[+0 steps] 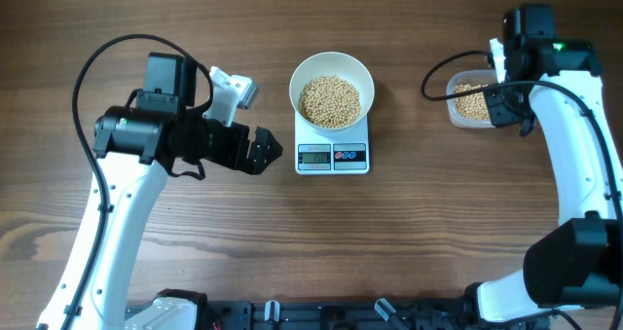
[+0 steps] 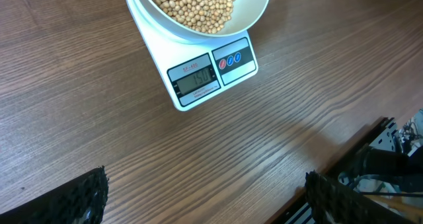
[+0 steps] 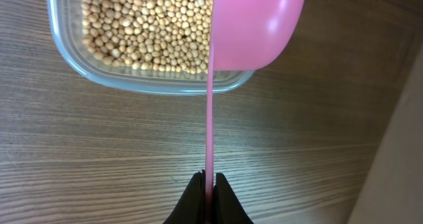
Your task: Scoop item into bowl and weigh 150g on scale
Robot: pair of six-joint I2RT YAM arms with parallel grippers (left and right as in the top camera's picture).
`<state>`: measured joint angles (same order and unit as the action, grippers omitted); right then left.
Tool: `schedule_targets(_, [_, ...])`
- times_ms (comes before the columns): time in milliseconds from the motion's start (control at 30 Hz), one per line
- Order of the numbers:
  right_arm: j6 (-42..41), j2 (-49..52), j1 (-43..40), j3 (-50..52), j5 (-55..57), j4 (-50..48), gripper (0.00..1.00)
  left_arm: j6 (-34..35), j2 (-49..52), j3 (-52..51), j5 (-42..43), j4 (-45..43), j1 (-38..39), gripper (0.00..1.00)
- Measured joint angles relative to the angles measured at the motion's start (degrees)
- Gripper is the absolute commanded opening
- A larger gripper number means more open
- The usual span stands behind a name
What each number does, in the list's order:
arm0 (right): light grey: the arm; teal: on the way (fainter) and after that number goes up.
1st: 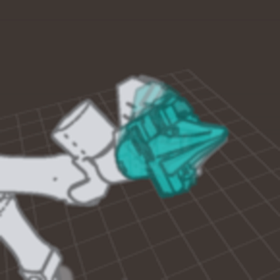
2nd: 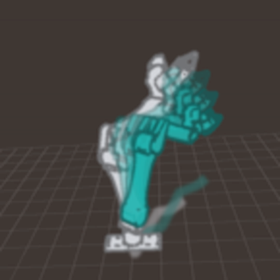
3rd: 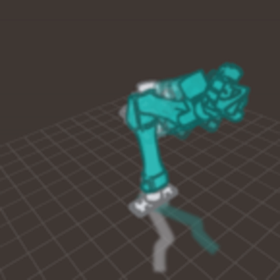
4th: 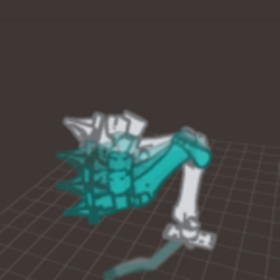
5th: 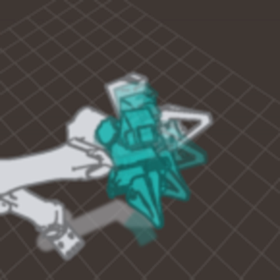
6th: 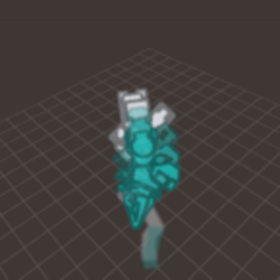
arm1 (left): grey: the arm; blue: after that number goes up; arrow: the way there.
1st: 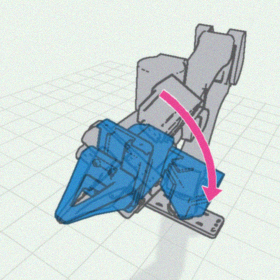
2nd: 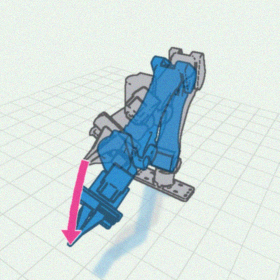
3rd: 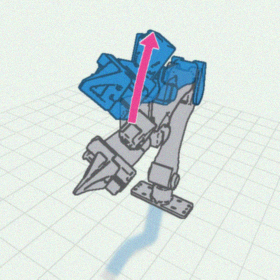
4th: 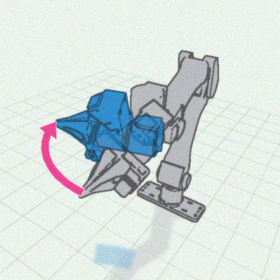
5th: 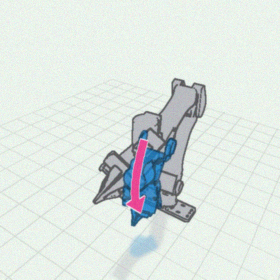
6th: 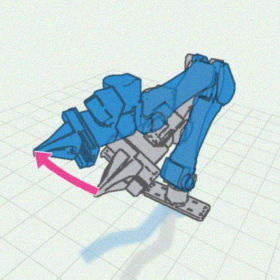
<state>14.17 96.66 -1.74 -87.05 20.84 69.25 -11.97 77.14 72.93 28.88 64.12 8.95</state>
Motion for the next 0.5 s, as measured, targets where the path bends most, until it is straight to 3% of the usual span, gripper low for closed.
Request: schedule_targets(500, [-3.8,0.0,0.2,0.0,-9.7,0.1,0.04,0.0,0.0,0.0,0.0,0.0,0.0,1.0])
